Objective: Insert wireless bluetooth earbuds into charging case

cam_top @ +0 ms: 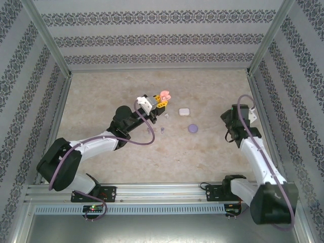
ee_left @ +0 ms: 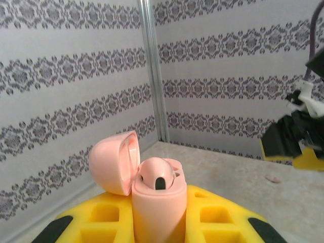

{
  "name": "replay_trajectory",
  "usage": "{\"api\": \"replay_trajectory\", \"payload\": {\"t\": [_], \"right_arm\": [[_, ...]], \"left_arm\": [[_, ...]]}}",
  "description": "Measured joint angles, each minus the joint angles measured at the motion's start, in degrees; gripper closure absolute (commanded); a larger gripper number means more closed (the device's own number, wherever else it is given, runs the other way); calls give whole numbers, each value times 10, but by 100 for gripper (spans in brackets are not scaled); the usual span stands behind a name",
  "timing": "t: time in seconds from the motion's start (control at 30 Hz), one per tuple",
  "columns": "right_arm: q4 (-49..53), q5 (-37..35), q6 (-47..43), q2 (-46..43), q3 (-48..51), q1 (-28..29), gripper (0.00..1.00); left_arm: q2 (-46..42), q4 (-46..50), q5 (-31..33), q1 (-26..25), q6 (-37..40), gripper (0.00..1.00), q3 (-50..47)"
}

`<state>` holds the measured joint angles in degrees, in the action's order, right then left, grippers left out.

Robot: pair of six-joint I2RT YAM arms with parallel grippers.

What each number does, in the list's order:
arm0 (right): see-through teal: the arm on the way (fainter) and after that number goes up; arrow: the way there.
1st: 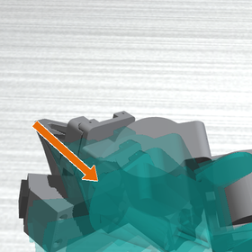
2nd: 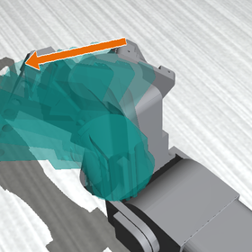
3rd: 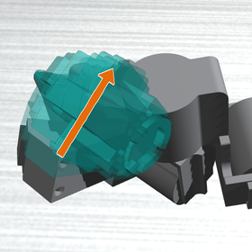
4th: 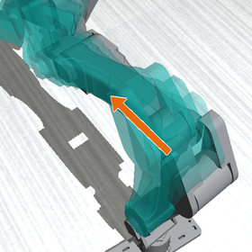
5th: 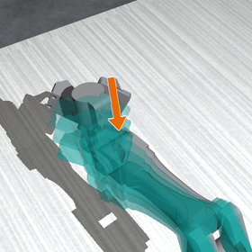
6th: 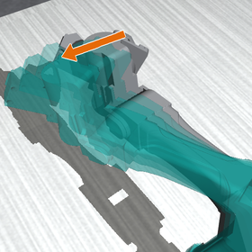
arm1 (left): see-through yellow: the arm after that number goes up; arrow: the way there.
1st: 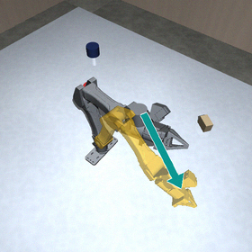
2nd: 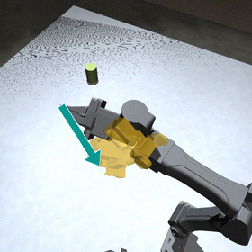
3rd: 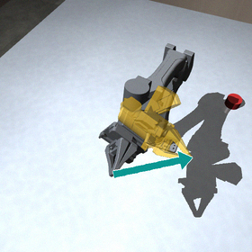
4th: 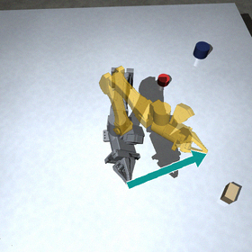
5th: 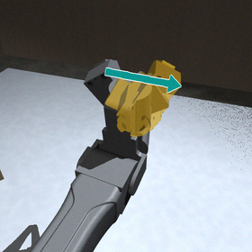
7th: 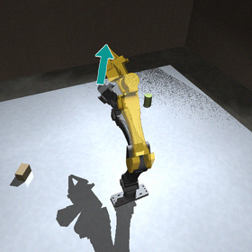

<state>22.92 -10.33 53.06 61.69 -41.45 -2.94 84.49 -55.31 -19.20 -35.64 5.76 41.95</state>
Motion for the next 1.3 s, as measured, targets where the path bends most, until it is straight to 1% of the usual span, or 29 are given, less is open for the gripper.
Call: {"api": "replay_trajectory", "payload": {"t": [0.13, 0.3, 0.47, 0.6, 0.7, 0.87, 1.3], "right_arm": [[1, 13, 0, 62, -34, -79, 29], [11, 28, 0, 111, -55, -160, 30], [31, 38, -19, 147, -89, -210, 30], [35, 58, -50, 180, -128, -240, 33], [37, 84, -72, 219, -155, -253, 34], [39, 129, -104, 299, -188, -254, 38], [52, 156, -137, 369, -189, -247, 38]], "left_arm": [[47, -1, 0, 0, -4, 100, 23], [99, -16, -2, 0, -20, 100, 69], [134, -34, -5, 0, -34, 100, 94], [139, -34, -13, 2, -35, 100, 105], [141, -36, -16, 7, -40, 100, 114], [153, -43, -17, 16, -50, 100, 124], [180, -51, -15, 19, -76, 100, 136]]}}
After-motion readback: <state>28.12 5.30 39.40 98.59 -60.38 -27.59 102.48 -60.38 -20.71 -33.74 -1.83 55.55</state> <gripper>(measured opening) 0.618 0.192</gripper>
